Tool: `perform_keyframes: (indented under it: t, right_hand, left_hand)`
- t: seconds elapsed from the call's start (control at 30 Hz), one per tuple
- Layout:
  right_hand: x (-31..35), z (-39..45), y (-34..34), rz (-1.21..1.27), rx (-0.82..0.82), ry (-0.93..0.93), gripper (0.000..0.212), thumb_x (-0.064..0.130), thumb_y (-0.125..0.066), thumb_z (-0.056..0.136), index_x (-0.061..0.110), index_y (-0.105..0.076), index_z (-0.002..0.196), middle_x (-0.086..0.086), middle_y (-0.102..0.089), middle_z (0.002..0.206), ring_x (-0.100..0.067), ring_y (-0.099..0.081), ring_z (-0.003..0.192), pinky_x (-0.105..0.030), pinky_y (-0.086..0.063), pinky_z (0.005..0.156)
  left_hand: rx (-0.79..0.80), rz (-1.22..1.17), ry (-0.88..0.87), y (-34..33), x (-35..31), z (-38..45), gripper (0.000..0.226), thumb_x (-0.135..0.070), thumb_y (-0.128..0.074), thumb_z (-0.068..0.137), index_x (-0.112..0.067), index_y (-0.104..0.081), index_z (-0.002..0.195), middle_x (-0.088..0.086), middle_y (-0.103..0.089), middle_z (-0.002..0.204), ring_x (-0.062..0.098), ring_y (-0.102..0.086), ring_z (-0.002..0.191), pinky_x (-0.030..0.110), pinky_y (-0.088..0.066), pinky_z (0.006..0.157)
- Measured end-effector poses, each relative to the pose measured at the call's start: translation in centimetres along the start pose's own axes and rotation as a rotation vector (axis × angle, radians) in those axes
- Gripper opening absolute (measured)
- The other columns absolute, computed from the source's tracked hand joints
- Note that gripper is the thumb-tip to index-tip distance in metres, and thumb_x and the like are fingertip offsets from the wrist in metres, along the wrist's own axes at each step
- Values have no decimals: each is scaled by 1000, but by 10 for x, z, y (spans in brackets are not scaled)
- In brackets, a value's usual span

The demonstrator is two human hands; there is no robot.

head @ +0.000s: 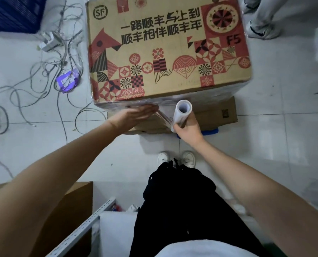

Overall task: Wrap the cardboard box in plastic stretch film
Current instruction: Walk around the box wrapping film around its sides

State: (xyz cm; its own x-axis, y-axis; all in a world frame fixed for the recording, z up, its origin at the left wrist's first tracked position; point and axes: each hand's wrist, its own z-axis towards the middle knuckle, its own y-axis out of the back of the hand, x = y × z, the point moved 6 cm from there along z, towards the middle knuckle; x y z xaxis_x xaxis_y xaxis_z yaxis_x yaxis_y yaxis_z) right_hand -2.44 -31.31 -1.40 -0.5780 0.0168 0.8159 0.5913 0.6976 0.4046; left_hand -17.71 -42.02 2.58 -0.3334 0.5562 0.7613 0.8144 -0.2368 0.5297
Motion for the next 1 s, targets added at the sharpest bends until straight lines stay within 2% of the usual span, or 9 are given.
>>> perform_keyframes:
  t: [0.1, 0.17, 0.23, 0.37, 0.43, 0.6, 0.7, 0.87, 1.0]
  right_hand:
    - [4, -3, -2, 26, -71, -12, 67, 21, -80, 70, 7, -44, 125, -15, -49, 126, -25, -50, 115, -32, -42, 93]
    - [5, -3, 3, 81, -182, -29, 69, 26, -85, 65, 8, -48, 121, -17, -49, 128, -25, -51, 115, -30, -40, 96]
    - [6, 0, 9, 68, -218, -28, 60, 27, -85, 63, 12, -55, 112, -16, -55, 123, -28, -55, 113, -33, -43, 97]
    - [10, -2, 21, 16, -150, 82, 39, 22, -82, 67, 34, -55, 93, -5, -60, 106, -29, -57, 108, -48, -46, 94]
    - [8, -4, 27, -55, -175, 94, 42, 25, -81, 68, 21, -58, 103, -9, -62, 108, -29, -59, 103, -48, -48, 89]
    - [11, -9, 39, -182, -237, 144, 52, 28, -83, 66, 9, -59, 109, -13, -63, 105, -28, -61, 97, -36, -46, 79]
    - [9, -12, 46, -141, -215, 135, 50, 20, -83, 67, 7, -60, 108, -13, -63, 106, -19, -57, 97, -31, -43, 82]
    - [-2, -3, 52, 98, -74, -1, 46, -5, -76, 69, 5, -57, 110, -1, -59, 102, -14, -55, 103, -9, -43, 80]
    - [-7, 0, 35, 98, -164, -104, 43, -2, -71, 71, 3, -55, 111, -5, -57, 104, -19, -56, 104, -21, -41, 87]
  left_hand:
    - [-59, -292, -41, 10, -5, 4, 54, -19, -36, 90, 5, -36, 139, 17, -33, 148, 31, -26, 138, 41, -12, 116]
    - [-115, -397, -286, 23, -25, 9, 37, -14, -39, 90, -8, -66, 115, 11, -60, 125, 28, -47, 126, 39, -23, 113]
    - [-139, -363, -486, 27, -40, 14, 36, -10, -34, 95, -12, -66, 110, 7, -60, 123, 24, -47, 125, 39, -15, 114]
    - [80, -297, -449, -7, -34, 33, 42, -11, -20, 103, -1, -31, 143, 14, -23, 153, 26, -9, 143, 34, 4, 115]
    - [115, -312, -430, -15, -22, 39, 45, -16, -19, 104, 1, -22, 145, 14, -14, 155, 27, -1, 144, 34, 10, 114]
    - [-41, -393, -328, -18, -21, 37, 41, -20, -29, 101, -7, -54, 131, 8, -45, 142, 24, -28, 138, 35, -15, 116]
    - [-86, -386, -246, -15, -18, 38, 29, -33, -57, 89, -17, -72, 109, -1, -62, 124, 14, -48, 125, 28, -29, 110]
    - [-97, -551, -167, -8, -6, 40, 32, -36, -77, 67, -15, -78, 91, 1, -70, 109, 13, -60, 112, 27, -30, 106]
    - [-122, -757, -96, -1, -9, 43, 38, -21, -83, 64, -1, -74, 95, 12, -70, 104, 21, -64, 104, 29, -44, 97]
